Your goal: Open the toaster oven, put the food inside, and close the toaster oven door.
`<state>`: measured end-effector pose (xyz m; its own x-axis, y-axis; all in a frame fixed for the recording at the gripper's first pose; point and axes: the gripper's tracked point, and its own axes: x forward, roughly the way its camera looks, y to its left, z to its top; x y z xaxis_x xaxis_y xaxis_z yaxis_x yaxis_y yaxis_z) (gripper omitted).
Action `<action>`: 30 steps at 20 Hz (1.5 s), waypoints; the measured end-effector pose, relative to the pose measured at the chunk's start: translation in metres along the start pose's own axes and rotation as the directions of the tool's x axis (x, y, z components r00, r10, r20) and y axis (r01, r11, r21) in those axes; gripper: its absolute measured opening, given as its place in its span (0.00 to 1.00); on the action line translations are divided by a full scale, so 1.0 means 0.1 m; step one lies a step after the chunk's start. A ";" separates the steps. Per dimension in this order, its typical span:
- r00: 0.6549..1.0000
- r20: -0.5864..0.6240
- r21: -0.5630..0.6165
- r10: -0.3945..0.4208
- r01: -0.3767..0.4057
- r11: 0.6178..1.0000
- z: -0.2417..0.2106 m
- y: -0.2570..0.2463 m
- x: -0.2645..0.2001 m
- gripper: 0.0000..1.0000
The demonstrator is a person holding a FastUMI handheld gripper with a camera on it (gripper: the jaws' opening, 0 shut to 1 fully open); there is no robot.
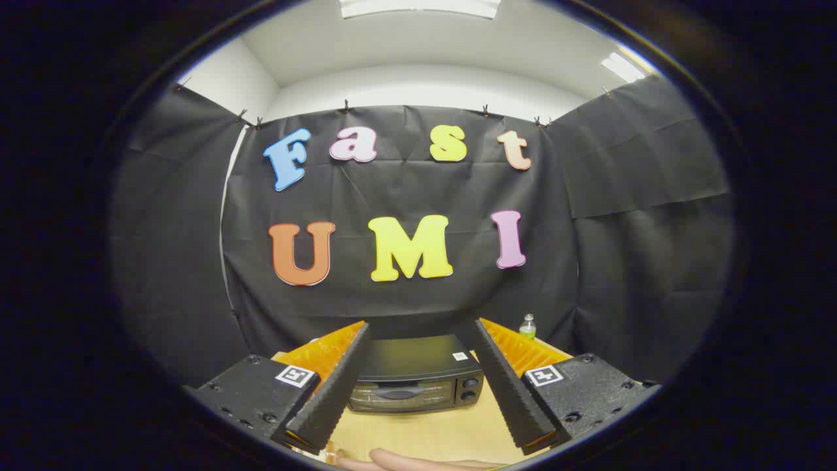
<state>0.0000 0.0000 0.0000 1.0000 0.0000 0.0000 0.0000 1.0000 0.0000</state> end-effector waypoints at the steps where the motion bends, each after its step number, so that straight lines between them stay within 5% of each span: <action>1: 1.000 -0.004 0.002 -0.001 0.001 1.000 -0.01 -0.02 0.03 1.00; 13: 0.997 -0.006 -0.003 -0.077 0.076 0.997 -0.18 -0.33 0.54 1.00; 17: 0.999 -0.002 -0.026 -0.042 0.041 0.999 -0.37 -0.22 0.92 1.00; 21: 0.997 -0.080 -0.032 0.002 -0.005 0.999 -0.78 -0.12 1.41 1.00; 26: 0.985 -0.156 -0.053 -0.075 0.067 0.996 -1.27 -0.33 1.96 1.00; 30: 0.949 -0.315 -0.010 -0.011 0.008 1.000 -1.89 -0.14 2.23 1.00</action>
<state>0.2228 -0.0144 -0.1893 0.9490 -0.0110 -0.3151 0.0084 0.9999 -0.0097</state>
